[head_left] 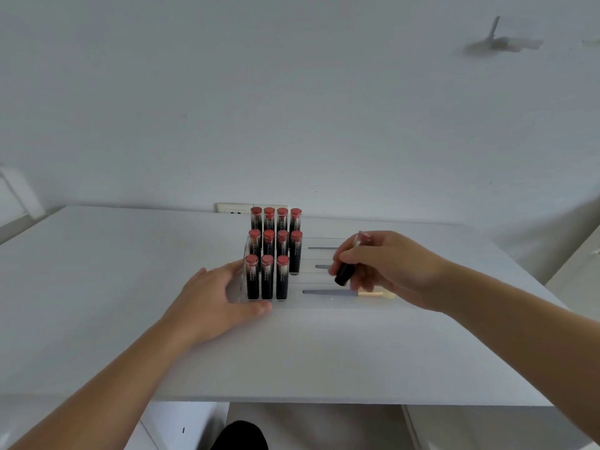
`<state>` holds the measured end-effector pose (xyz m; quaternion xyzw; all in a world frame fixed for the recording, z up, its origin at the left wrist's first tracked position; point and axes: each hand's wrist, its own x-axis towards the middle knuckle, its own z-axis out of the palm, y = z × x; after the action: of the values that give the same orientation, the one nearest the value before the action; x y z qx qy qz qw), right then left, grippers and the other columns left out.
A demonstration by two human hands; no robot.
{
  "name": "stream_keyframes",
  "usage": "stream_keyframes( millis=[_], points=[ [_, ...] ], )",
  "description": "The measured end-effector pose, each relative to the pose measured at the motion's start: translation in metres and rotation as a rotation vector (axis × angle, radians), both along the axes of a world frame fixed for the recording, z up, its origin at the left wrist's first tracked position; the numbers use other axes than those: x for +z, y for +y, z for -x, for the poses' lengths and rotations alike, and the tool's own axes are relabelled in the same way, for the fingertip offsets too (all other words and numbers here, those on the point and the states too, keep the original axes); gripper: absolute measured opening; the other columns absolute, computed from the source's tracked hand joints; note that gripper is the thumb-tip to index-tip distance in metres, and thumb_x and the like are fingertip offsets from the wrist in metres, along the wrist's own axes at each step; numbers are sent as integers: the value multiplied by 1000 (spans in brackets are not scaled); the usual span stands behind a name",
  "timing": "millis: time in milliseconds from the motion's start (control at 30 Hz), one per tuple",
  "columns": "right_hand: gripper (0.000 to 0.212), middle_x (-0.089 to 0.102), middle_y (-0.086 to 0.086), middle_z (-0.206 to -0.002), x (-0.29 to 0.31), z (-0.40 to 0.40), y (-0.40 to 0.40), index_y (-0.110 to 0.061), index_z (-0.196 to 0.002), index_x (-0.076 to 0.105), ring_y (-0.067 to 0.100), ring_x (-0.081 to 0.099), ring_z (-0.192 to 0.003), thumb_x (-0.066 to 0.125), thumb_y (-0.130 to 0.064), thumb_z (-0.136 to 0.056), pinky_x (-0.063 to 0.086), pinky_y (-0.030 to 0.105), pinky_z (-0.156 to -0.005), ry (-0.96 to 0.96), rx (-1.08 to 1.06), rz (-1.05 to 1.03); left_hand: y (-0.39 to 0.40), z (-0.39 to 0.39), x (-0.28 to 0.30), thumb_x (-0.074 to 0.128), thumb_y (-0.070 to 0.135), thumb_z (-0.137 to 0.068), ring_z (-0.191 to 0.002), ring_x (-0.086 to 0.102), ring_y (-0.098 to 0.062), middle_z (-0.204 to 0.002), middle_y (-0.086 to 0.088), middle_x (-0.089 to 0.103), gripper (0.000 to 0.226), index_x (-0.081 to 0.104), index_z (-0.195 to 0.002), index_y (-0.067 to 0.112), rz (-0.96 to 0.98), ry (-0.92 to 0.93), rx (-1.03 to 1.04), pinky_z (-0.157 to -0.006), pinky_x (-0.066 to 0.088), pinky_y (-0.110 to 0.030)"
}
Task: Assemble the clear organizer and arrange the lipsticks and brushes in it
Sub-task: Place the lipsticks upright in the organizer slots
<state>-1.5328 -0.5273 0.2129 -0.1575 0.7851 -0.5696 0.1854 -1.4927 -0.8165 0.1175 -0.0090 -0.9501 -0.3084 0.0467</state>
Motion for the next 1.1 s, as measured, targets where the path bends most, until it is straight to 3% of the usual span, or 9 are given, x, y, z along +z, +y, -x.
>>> stream_keyframes(
  millis=[133,267,333,433,600,767,967,1033,1100],
  points=[
    [12,75,0,-91,-7,-5,-8,-24,-96,71,9,63,-59,63,-33,-96,49,21,-55,282,150,-314,0,1,0,51,92,-57,-142,37,-18,-147,21,51,100,40,-147,48,-3,8,-1,-120,18,-39],
    [34,72,-8,-100,-14,-5,-14,-29,-79,50,10,57,-66,52,-59,-95,46,24,-59,434,289,-603,-1,1,-1,54,91,-57,-143,36,-19,-148,20,52,99,40,-146,49,-9,1,3,-121,18,-40],
    [37,64,-29,-81,-17,-3,-14,-33,-74,43,1,52,-64,47,-62,-97,38,24,-62,493,307,-698,-1,1,-1,55,91,-59,-142,36,-17,-147,21,52,98,40,-146,49,-7,0,-1,-121,19,-41],
    [34,53,-33,-66,-18,1,-10,-37,-73,42,-8,48,-59,47,-60,-98,30,20,-58,509,312,-771,-2,1,-1,55,91,-58,-137,39,-15,-145,22,53,98,40,-146,50,-13,2,-6,-120,25,-43],
    [40,51,-19,-61,-17,4,5,-24,-75,44,2,48,-50,51,-59,-94,38,10,-48,515,279,-770,-3,2,-1,53,92,-58,-129,44,-12,-141,18,57,98,42,-146,48,-9,0,-12,-117,32,-46],
    [37,62,-5,-73,-12,6,24,-26,-74,51,1,54,-57,55,-59,-91,37,12,-53,572,217,-786,-3,1,-2,52,93,-58,-123,44,-9,-140,17,58,100,42,-146,48,-12,7,-8,-116,33,-47],
    [12,70,-14,-85,-10,7,15,-44,-96,65,10,64,-70,62,-53,-88,54,26,-68,445,158,-455,-2,0,0,51,93,-57,-114,42,-4,-139,15,60,100,43,-146,47,-17,9,-5,-115,34,-47],
    [26,68,-14,-86,-13,6,7,-51,-110,59,5,63,-67,69,-46,-87,53,18,-63,452,128,-372,-1,0,0,51,93,-57,-121,45,-9,-139,14,60,100,43,-146,47,-20,5,-2,-115,33,-47],
    [40,68,-17,-80,-19,3,-3,-55,-113,50,4,60,-62,75,-44,-84,54,24,-60,464,73,-313,-1,0,1,50,94,-56,-129,45,-14,-139,14,60,103,43,-146,46,-13,-1,5,-116,33,-47]
  ],
)
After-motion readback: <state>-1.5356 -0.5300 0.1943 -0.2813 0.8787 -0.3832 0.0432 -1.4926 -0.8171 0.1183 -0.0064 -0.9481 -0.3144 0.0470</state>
